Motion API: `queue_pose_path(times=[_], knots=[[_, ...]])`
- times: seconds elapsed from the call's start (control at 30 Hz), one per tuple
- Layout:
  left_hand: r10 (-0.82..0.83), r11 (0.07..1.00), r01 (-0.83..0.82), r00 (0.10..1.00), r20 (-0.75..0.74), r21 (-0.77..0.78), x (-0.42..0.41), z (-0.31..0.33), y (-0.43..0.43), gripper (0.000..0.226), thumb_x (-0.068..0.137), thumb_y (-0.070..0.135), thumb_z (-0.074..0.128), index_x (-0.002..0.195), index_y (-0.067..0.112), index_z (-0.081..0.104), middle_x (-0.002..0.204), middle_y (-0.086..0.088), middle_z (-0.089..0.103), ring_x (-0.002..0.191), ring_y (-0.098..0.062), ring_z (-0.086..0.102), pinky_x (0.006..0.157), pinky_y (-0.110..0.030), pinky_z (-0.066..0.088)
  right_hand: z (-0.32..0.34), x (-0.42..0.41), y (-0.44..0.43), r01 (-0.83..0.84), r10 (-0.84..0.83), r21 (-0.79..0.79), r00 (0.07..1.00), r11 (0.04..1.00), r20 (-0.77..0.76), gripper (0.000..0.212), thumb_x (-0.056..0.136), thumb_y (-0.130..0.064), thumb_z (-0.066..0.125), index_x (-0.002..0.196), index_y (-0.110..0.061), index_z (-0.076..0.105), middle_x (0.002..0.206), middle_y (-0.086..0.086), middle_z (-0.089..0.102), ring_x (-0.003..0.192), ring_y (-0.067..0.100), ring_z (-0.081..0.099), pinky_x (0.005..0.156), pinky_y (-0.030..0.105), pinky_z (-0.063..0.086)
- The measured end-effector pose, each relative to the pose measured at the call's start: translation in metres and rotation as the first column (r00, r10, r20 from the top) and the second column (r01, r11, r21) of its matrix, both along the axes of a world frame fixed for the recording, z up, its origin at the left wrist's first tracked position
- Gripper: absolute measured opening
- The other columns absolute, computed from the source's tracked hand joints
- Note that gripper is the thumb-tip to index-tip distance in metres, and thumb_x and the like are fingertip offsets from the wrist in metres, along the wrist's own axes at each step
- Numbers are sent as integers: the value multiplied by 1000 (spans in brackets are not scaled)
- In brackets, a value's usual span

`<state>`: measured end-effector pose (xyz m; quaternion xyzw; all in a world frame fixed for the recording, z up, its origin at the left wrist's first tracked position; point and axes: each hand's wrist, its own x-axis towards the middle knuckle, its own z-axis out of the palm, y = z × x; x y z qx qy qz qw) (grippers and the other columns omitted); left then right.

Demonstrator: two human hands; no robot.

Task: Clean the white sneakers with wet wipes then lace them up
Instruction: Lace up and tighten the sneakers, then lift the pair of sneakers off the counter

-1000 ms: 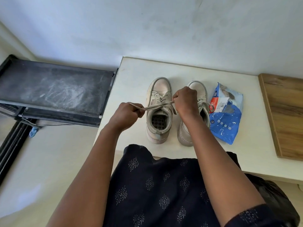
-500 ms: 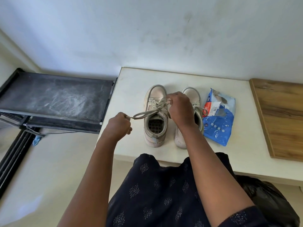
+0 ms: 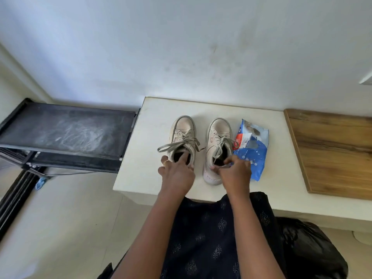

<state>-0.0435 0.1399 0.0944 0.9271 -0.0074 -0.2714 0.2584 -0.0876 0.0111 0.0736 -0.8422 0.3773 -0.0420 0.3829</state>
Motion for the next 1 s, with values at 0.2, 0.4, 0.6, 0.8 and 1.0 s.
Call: queue_pose_path(times=[0.2, 0.4, 0.6, 0.8, 1.0], knots=[[142, 989, -137, 987, 75, -62, -5, -37, -5, 38, 85, 31, 66, 114, 9, 53, 128, -18, 38, 109, -34, 51, 89, -33, 38, -24, 7, 16, -101, 106, 60, 990, 993, -94, 29, 74, -21, 78, 98, -13, 65, 122, 19, 48, 101, 34, 54, 82, 32, 44], [256, 956, -212, 940, 224, -203, 5, -53, 8, 24, 77, 20, 70, 68, 8, 51, 85, -12, 52, 73, -27, 49, 61, -27, 28, -41, 20, 21, -60, 59, -100, 998, 993, -14, 25, 74, -12, 73, 58, -5, 56, 64, 15, 59, 61, 30, 55, 53, 28, 39], [312, 930, -204, 878, 363, -307, 20, -56, 25, 22, 72, 18, 74, 67, 3, 58, 67, -8, 49, 65, -27, 46, 58, -29, 25, -29, 38, 46, -92, 130, -246, 981, 965, 141, 51, 76, -14, 74, 48, -15, 32, 60, 12, 44, 52, 25, 24, 54, 27, 26], [306, 943, -160, 762, 570, -291, 61, -40, 85, 34, 66, 24, 80, 59, 1, 56, 57, -18, 54, 52, -31, 47, 54, -28, 28, -2, 81, 101, -192, 272, -340, 940, 921, 206, 25, 68, -13, 81, 58, -4, 59, 67, 22, 59, 49, 37, 49, 51, 26, 33], [304, 953, -238, 715, 629, -190, 117, -29, 193, 34, 62, 34, 72, 62, 2, 61, 62, -24, 61, 61, -37, 58, 58, -32, 33, 13, 140, 198, -383, 418, -199, 890, 902, 183, 19, 82, -19, 67, 86, -1, 68, 92, 26, 59, 80, 43, 58, 67, 37, 45]])
